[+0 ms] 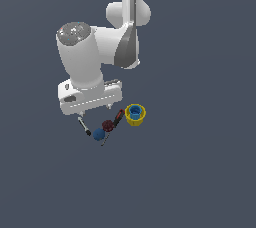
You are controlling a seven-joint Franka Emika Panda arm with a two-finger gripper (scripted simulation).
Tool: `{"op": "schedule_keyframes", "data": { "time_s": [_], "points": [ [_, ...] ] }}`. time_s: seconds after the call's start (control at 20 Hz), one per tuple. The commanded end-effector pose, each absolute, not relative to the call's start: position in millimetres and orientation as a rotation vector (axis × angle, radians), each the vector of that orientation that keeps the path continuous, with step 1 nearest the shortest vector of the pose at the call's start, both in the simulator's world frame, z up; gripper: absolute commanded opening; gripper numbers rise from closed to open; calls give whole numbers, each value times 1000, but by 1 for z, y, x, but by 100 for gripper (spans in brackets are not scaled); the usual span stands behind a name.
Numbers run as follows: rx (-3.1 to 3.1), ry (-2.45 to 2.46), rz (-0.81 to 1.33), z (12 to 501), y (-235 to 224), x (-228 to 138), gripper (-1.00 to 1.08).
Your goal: Pick up a designated object from a clutter of objects.
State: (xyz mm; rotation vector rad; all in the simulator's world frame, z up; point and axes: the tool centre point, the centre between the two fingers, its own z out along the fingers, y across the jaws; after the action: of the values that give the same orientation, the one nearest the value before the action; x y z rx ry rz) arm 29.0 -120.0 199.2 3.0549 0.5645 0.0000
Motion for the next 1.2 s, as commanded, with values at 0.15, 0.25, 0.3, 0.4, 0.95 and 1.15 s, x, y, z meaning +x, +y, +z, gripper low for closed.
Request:
{"op": "schedule_keyframes", "data": {
  "time_s": [0.15, 0.25, 0.3, 0.4, 0.95, 1.15],
  "points": [
    [3028, 713, -10, 155, -155, 25, 100],
    [3019, 767, -12, 140, -167, 22, 100],
    [3014, 793, -12, 132, -173, 20, 100],
    [3005, 842, -12, 117, -184, 17, 100],
    [2971, 1013, -3, 67, -217, 0, 100],
    [2966, 1035, 0, 61, -221, -2, 100]
  ]
}}
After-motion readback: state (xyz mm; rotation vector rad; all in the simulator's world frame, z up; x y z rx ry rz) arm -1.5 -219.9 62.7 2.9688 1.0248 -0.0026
